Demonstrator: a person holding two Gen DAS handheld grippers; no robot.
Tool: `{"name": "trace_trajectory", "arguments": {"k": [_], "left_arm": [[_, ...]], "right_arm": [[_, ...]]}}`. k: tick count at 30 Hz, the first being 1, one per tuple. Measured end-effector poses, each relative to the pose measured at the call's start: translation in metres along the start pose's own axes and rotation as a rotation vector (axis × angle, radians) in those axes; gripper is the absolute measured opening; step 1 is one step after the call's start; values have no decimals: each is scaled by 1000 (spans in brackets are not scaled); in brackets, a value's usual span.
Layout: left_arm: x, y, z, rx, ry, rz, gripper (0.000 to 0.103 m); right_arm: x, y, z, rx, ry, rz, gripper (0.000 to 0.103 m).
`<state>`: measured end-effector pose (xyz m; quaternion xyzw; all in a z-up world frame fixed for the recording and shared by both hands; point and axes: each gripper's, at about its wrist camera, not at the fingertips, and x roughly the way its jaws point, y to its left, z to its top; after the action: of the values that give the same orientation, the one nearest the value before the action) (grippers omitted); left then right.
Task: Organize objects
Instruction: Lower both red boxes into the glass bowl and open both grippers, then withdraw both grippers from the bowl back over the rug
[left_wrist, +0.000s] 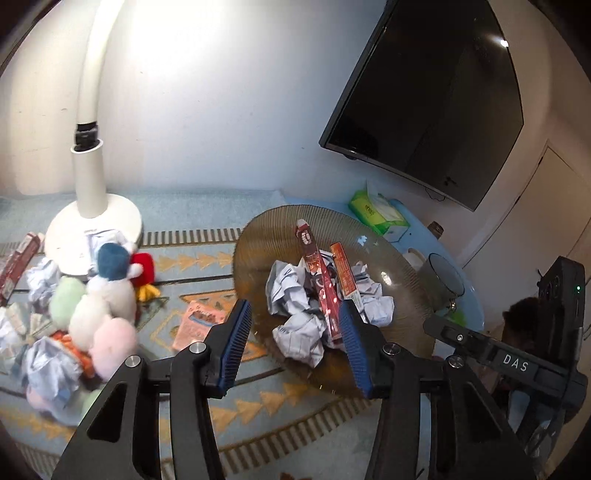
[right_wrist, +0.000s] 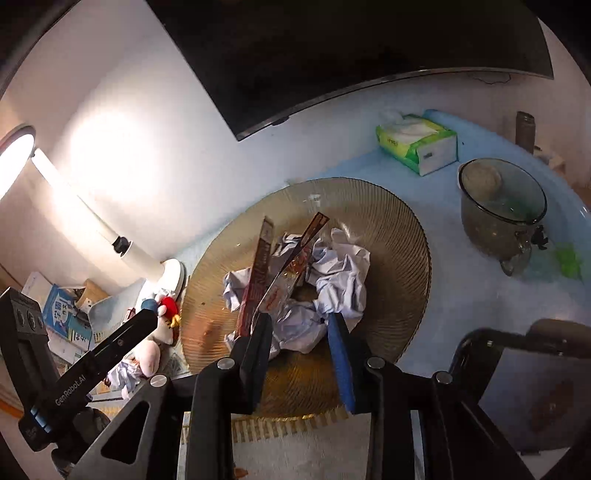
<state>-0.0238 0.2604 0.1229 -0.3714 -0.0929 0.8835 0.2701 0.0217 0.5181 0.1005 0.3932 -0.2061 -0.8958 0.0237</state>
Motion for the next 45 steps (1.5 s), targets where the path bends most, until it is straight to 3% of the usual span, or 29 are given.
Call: {"name": "trace_trajectory", "arguments": {"k": [3, 7, 9, 11, 13, 17, 21, 23, 26, 31, 35, 45], "left_arm": [[-46, 20, -21, -4, -46, 55, 46], [-108, 65, -59, -50, -112, 198, 48], [-127, 91, -78, -77, -118, 304, 52], [-135, 120, -97, -105, -115, 420, 67], [-137, 153, -115, -146, -96, 533, 68], [-137, 195, -134, -202, -53, 619, 68], [-128, 211, -140, -228, -25, 639, 68], [-117, 213, -140, -215, 43, 660, 69], [-108, 201, -140, -148, 69, 726, 74], [-113, 211, -141, -212, 62, 665, 86], [-104, 206, -139, -179, 96, 691, 97], [-104, 209, -139, -195, 107, 673, 102]], "right_arm": [[-16, 24, -22, -71, -7, 27, 33], [-30, 59, -59, -155, -18, 79, 62], [-31, 70, -78, -182, -40, 103, 63], [-19, 83, -98, -219, -18, 95, 64], [1, 92, -116, -261, 6, 50, 64], [47, 99, -138, -319, 48, -37, 64], [79, 96, -142, -329, 120, -111, 66], [82, 97, -144, -341, 127, -129, 90], [90, 98, -146, -360, 156, -164, 103], [92, 102, -147, -388, 166, -202, 103], [91, 100, -147, -386, 165, -202, 103], [93, 101, -149, -385, 165, -202, 103]]}}
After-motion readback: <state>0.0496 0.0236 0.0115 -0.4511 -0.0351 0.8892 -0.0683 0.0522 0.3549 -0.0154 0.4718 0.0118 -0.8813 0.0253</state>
